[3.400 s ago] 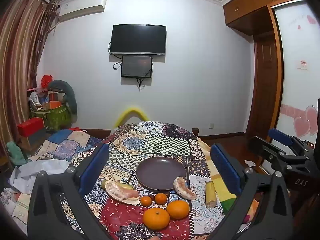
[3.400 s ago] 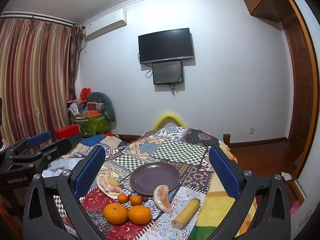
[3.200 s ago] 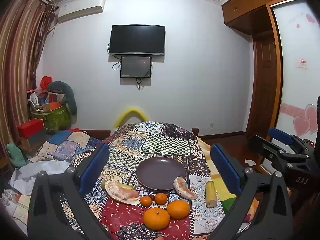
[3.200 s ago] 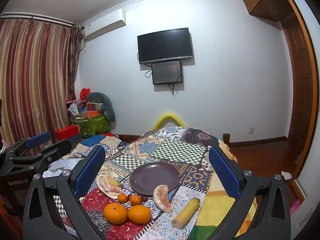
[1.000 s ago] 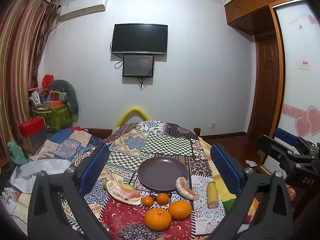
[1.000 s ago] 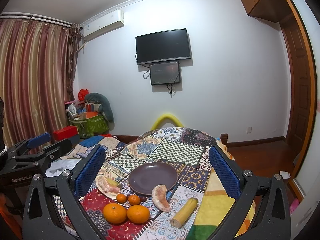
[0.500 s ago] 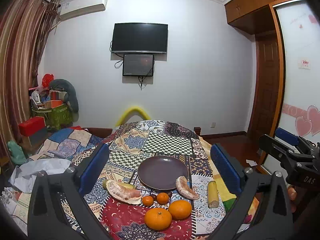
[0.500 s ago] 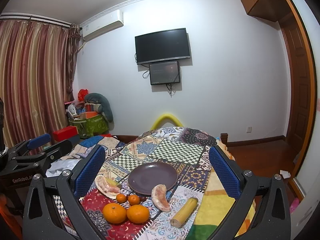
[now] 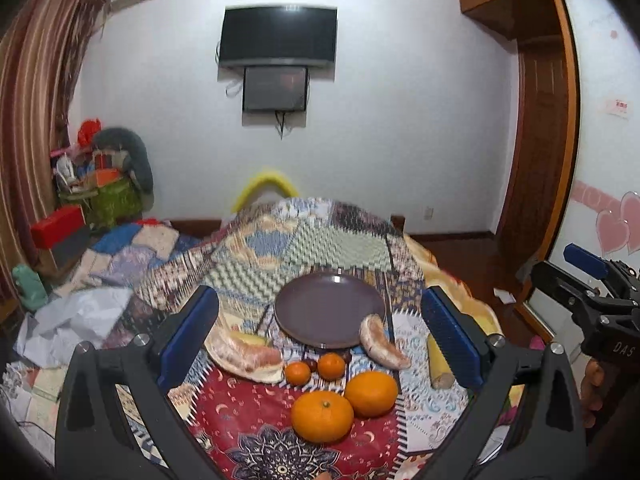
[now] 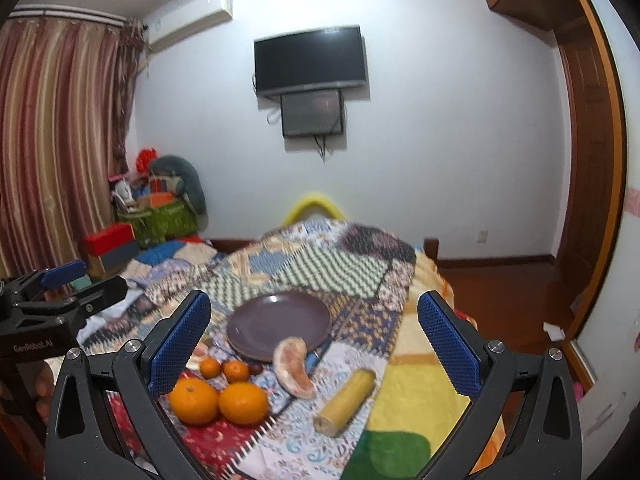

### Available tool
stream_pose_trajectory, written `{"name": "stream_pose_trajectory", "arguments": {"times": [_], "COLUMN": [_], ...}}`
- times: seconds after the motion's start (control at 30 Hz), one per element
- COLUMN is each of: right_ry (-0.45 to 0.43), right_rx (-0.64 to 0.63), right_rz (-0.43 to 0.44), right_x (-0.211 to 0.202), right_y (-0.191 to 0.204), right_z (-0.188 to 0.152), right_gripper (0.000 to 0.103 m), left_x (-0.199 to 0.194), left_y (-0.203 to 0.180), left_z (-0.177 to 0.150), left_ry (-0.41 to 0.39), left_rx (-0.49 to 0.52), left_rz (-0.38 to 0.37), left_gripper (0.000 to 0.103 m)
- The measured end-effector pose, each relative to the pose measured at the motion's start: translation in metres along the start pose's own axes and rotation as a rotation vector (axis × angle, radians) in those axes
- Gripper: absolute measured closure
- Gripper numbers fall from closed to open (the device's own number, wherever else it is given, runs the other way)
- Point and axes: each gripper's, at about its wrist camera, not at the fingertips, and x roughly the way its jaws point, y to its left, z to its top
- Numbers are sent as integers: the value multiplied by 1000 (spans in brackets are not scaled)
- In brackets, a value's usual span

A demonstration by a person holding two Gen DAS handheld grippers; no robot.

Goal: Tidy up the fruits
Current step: 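Grasp the yellow banana with the right gripper while the left gripper grasps a large orange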

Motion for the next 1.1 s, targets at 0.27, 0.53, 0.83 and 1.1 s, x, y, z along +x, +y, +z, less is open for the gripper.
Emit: {"name": "stream_pose_trajectory", "arguments": {"times": [0.27, 0.53, 0.83, 1.1], "right_ry": [177, 370, 450, 495], "right_rx": [-4, 63, 79, 64], "right_rz": [-32, -56, -42, -24], "right_x": [40, 78, 104, 124], "right_y": [-17, -41, -45, -41], "right_z": [-35, -68, -82, -90], "right_gripper": [0, 1, 21, 38], "left_x": [56, 93, 119, 132], "left_y": [15, 15, 10, 12], "left_z": [-38, -65, -91, -101], "left_ry": [199, 325, 436, 472], "left_rx": [-29, -51, -68, -102], "left_rz": [12, -1, -43, -66], "left_gripper": [1, 6, 11, 11]}}
